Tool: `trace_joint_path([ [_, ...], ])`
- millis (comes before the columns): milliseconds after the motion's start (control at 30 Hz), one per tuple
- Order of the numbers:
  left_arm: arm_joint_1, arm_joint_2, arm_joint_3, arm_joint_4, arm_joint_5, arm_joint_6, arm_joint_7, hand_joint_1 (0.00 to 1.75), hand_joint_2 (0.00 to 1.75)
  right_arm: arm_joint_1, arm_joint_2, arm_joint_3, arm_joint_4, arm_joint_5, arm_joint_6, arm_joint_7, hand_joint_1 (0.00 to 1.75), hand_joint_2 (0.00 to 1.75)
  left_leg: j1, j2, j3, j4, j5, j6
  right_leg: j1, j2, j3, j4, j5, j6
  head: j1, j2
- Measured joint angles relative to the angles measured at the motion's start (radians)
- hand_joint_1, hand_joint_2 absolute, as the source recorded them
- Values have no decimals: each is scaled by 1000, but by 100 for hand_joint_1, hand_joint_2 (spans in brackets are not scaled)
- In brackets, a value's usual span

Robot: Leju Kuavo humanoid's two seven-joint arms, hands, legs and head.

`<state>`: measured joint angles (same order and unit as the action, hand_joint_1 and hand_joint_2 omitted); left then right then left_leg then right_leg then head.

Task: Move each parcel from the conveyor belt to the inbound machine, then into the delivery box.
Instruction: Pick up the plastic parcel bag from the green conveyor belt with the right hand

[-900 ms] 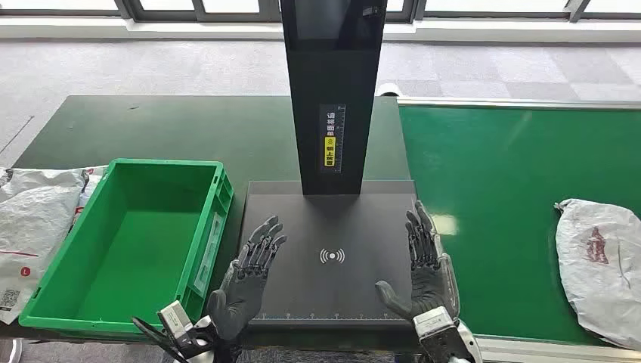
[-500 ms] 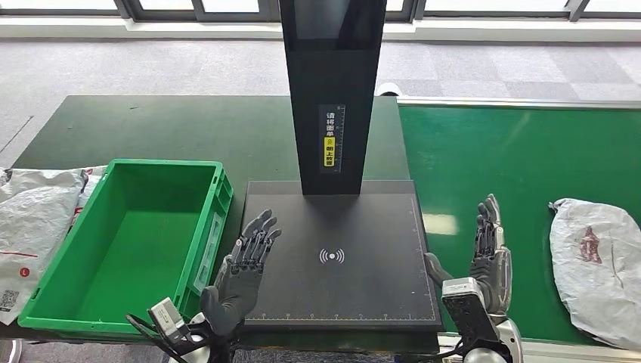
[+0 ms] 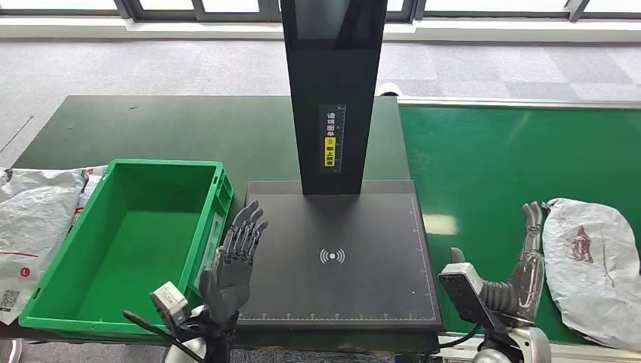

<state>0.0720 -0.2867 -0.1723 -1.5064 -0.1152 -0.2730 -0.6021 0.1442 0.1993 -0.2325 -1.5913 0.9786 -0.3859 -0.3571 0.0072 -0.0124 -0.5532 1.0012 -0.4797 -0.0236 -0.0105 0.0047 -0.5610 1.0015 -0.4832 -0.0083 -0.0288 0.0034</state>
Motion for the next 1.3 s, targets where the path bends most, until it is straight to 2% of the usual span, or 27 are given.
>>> trace_joint_path([
  [200, 0, 0, 1, 2, -30, 43, 3, 0, 0, -22, -40, -107, 87, 242, -58, 147, 0, 175, -1, -1, 0, 1, -1, 2, 0, 0, 0, 0, 0, 1, 0, 0],
  [367, -19, 2, 1, 25, -24, 35, -7, 0, 0, -20, -49, -225, 141, 472, -75, 232, 0, 175, -1, 0, 0, 1, -2, 2, -1, 0, 0, 0, -1, 1, 0, 0],
  [433, -27, 2, 1, 39, -18, 20, -14, 0, 0, -20, -49, -266, 162, 524, -74, 250, 0, 175, -1, 0, 0, 1, -2, 2, -1, 0, 0, 0, -1, 1, 0, 0],
  [700, -50, 3, 1, 91, -9, -10, -24, 0, 0, -26, -51, -400, 225, 488, 14, 212, 0, 175, -1, 0, 0, 1, -2, 3, -1, 0, 0, 0, -1, 2, 0, 0],
  [933, -51, 4, 1, 119, -8, -18, -27, 0, 0, -69, -90, -513, 373, 435, 38, 149, 0, 175, -3, 0, 0, 1, -2, 3, -1, 0, 0, 0, -2, 3, 0, 0],
  [1300, -60, 6, 1, 143, -8, -21, -27, 0, 0, -119, -137, -552, 499, 427, 24, 132, 0, 175, -4, 0, 0, 1, -2, 4, -1, 0, 0, 0, -1, 4, 0, 0],
])
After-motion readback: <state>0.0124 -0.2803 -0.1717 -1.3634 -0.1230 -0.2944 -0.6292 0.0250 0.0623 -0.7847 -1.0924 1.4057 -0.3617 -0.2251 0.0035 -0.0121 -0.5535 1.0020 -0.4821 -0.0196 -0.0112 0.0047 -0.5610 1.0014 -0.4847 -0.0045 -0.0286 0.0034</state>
